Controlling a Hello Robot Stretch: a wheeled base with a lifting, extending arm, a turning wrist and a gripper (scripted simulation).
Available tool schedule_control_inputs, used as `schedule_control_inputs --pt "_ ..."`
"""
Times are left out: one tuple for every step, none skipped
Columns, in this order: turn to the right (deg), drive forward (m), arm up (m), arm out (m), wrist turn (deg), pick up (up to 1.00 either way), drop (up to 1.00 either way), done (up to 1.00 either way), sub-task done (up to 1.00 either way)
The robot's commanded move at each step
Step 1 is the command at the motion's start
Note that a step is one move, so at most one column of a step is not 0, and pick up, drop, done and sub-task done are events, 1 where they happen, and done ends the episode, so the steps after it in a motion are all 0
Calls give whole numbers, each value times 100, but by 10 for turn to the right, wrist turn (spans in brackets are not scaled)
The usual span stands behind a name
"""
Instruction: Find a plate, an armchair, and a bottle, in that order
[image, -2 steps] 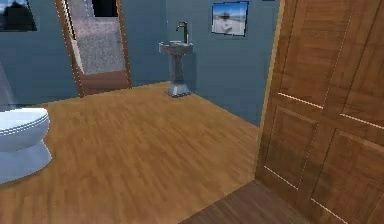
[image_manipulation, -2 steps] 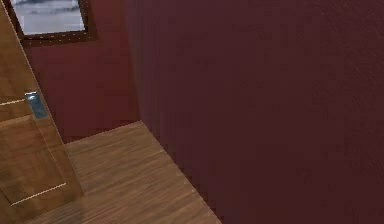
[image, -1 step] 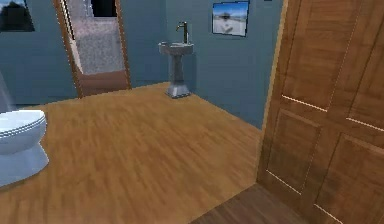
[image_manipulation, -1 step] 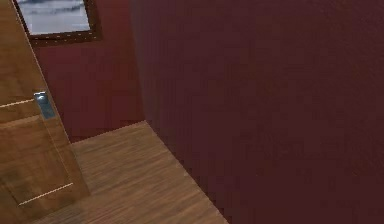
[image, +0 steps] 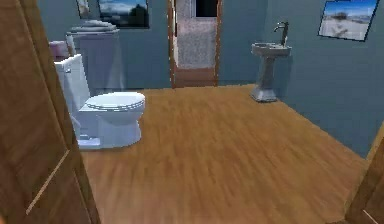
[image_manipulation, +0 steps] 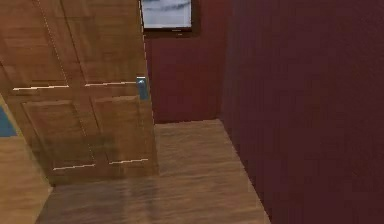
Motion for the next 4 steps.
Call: schedule_control_inputs --pt "0 100 0 0 0 0 0 0 0" --pt "0 100 0 0 0 0 0 0 0" --pt "-30 0 0 0 0 0 0 0 0" --pt "450 0 0 0 0 0 0 0 0"
